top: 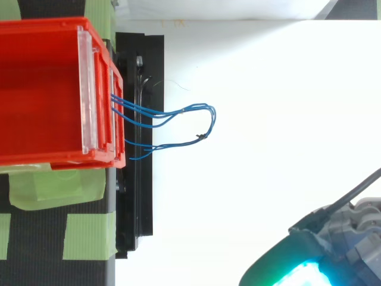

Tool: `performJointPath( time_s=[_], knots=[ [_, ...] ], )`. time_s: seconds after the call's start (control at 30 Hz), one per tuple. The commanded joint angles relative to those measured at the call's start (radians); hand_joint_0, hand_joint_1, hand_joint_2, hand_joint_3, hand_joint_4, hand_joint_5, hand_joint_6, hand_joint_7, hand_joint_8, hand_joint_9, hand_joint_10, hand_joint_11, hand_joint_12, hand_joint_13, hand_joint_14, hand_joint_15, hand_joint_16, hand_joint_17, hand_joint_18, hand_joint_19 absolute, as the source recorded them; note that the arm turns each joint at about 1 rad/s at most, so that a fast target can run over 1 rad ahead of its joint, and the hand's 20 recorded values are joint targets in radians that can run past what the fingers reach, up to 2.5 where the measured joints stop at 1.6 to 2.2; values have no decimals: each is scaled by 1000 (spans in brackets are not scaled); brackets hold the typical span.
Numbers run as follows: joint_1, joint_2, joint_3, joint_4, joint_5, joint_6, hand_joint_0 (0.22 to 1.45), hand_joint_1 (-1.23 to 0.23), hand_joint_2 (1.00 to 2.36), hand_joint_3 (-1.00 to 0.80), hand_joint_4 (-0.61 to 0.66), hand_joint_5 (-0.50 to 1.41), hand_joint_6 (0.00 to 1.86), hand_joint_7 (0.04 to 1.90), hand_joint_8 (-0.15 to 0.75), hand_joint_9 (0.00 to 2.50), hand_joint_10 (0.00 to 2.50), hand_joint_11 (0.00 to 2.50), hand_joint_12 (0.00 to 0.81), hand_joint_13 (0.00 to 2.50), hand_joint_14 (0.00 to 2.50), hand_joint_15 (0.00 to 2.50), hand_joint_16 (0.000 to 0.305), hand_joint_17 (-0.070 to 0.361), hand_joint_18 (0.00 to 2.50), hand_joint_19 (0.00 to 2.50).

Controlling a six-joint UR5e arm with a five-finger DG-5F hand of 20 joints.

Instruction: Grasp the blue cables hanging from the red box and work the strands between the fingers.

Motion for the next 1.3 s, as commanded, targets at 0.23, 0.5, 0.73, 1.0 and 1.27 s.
performJointPath(
  time_s=[0.23, 0.5, 0.73, 1.0, 1.27],
  knots=[
    [5, -1, 0, 3, 3, 0, 744, -398, 1000, -1000, 183, -358, 6, 706, 340, 111, 5, 286, 400, 0, 4, 243, 75, 169, 0, 245],
    [6, 0, 0, 1, -5, 9, 746, -397, 1000, -1000, 183, -358, 6, 706, 340, 112, 5, 287, 399, 0, 5, 245, 75, 170, 0, 251],
    [6, 0, 0, 3, -13, 11, 745, -398, 1000, -1000, 183, -357, 7, 707, 340, 113, 5, 290, 399, 0, 5, 245, 75, 169, 0, 254],
    [6, -1, 0, 1, -13, 14, 745, -396, 1000, -1000, 182, -357, 6, 703, 340, 113, 7, 291, 400, 0, 5, 247, 75, 169, 0, 255],
    [6, 0, 0, 0, -13, 17, 745, -396, 1000, -1000, 183, -356, 6, 704, 341, 113, 5, 292, 400, 0, 5, 250, 75, 168, 0, 261]
  ],
)
